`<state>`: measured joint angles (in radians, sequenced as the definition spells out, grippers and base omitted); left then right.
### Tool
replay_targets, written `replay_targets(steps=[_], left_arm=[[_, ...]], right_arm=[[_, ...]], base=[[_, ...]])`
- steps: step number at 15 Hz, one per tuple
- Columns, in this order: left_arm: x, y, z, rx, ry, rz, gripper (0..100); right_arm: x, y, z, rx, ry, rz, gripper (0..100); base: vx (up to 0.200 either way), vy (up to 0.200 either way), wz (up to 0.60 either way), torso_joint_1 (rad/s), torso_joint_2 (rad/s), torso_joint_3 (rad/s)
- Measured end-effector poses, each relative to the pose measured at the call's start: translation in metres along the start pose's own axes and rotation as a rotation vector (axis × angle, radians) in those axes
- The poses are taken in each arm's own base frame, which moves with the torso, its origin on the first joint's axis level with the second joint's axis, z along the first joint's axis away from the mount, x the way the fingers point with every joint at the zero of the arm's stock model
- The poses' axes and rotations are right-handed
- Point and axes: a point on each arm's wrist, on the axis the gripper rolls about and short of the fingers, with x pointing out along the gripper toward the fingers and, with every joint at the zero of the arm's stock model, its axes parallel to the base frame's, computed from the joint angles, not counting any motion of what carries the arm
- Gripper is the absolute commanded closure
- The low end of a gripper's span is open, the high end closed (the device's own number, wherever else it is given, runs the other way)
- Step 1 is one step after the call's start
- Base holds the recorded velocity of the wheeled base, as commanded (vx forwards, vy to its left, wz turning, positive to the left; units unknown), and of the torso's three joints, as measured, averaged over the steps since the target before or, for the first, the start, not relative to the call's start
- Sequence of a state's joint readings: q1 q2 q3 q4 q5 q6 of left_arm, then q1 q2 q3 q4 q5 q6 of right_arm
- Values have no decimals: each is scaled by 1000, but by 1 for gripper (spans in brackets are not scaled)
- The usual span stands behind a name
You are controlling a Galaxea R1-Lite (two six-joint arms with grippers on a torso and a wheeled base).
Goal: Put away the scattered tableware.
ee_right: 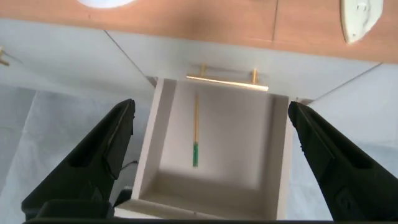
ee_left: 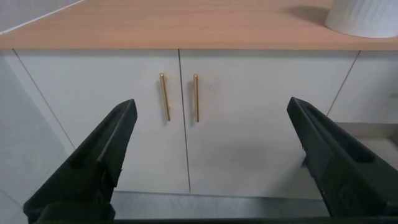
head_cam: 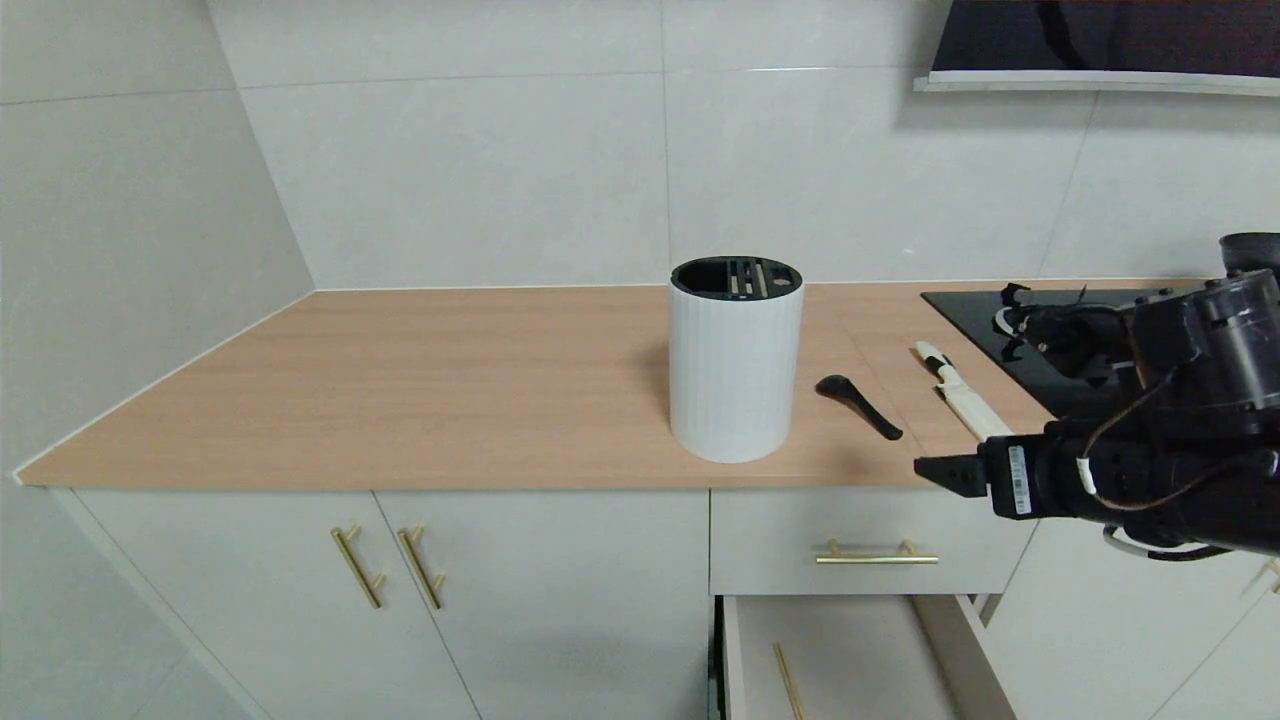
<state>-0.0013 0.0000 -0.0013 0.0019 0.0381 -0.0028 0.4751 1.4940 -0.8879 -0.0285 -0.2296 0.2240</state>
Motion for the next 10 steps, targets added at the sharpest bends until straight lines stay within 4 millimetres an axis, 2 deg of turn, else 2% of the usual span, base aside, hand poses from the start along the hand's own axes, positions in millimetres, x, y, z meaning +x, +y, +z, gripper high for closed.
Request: replay_targets(steps=[2, 4, 7, 10], left_arm=[[0, 0, 0, 0, 0, 0, 0], [0, 0, 0, 0, 0, 0, 0], [0, 0, 0, 0, 0, -1, 0], [0, 0, 0, 0, 0, -1, 0]], right_arm=[[10, -6, 20, -11, -98, 35, 0], [22, -10, 33, -46, -138, 52, 0], [54, -14, 52, -133, -193, 93, 0], [85, -25, 57, -148, -196, 94, 0]], base=[[0, 0, 0, 0, 0, 0], [0, 0, 0, 0, 0, 0], [0, 0, 0, 0, 0, 0], [0, 0, 0, 0, 0, 0]])
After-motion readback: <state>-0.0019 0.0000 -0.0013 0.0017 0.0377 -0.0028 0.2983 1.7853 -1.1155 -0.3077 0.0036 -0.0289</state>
